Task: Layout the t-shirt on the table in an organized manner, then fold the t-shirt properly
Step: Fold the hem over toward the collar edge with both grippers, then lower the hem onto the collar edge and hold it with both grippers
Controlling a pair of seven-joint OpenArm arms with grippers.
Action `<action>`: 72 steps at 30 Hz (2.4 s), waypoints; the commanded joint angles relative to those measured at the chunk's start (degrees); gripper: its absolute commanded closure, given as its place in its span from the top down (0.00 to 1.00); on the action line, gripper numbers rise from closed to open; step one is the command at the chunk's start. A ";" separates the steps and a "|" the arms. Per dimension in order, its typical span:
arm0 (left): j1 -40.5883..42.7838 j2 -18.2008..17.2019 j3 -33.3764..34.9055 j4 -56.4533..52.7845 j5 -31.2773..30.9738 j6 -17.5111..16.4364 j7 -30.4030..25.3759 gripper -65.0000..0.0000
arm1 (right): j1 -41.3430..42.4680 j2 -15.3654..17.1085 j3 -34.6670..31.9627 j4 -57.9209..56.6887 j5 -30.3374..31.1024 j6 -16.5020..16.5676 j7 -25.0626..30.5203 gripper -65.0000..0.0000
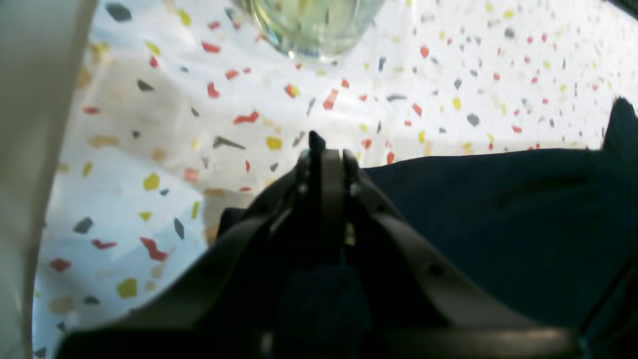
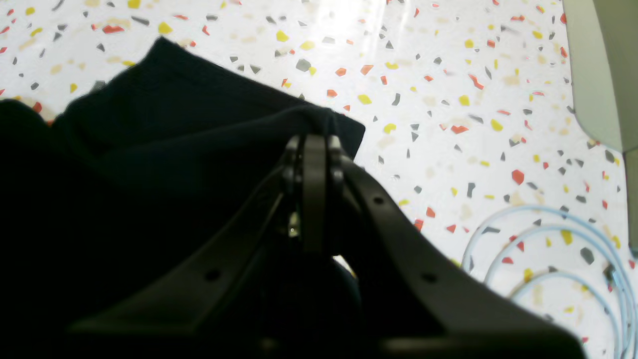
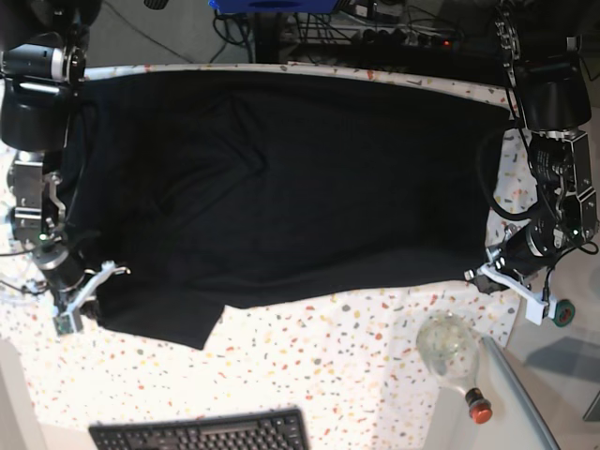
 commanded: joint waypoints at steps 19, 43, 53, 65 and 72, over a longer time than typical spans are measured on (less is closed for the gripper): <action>5.73 -1.18 -0.41 6.35 -0.66 -0.03 -0.20 0.00 | -5.83 1.88 0.26 11.16 0.68 -0.03 -5.19 0.00; 17.16 -5.58 -4.89 11.89 -0.48 -7.24 2.18 0.00 | -15.24 1.97 0.88 21.80 0.85 -0.03 -23.30 0.00; 16.37 -6.19 -5.33 11.80 -0.57 -7.24 2.09 0.00 | -16.38 1.61 2.28 29.00 0.85 -0.03 -29.45 0.00; 16.28 -6.28 -5.33 11.63 -0.57 -7.24 2.09 0.00 | -20.78 1.44 2.72 34.45 0.85 3.05 -38.86 0.00; 16.72 -6.19 -4.54 11.37 -0.22 -7.32 2.09 0.00 | -24.30 1.44 2.81 34.54 0.85 3.22 -39.91 0.00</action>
